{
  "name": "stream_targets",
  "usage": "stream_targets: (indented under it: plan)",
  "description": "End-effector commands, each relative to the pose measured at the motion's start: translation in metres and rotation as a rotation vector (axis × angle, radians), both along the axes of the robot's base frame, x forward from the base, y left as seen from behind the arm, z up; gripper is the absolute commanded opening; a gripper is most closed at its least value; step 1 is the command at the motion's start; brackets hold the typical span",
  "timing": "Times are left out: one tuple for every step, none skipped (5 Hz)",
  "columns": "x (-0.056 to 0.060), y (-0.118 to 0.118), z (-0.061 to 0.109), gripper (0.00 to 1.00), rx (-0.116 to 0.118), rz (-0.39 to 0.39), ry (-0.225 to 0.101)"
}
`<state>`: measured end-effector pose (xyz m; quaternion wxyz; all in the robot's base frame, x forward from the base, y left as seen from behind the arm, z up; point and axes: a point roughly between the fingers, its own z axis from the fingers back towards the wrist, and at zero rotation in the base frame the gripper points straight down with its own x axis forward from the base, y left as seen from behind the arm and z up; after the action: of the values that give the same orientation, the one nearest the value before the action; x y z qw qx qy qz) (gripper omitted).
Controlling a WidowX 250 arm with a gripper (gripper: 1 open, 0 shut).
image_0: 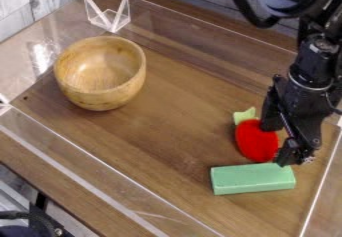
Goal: Move the red object to the left side of the table
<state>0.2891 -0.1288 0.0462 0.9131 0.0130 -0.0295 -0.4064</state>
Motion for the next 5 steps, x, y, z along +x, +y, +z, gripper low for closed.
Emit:
stream_targets:
  plan:
    - [0.01,-0.003,0.007,0.0,-0.02,-0.028,-0.049]
    - [0.011,-0.001,0.006,0.0,-0.01,-0.051,-0.046]
    - [0.011,0.003,0.027,0.0,0.034,-0.068,-0.063]
    - [0.008,0.004,0.057,0.0,0.085,-0.084,-0.091]
    - [0.008,0.023,0.09,0.0,0.143,-0.062,-0.128]
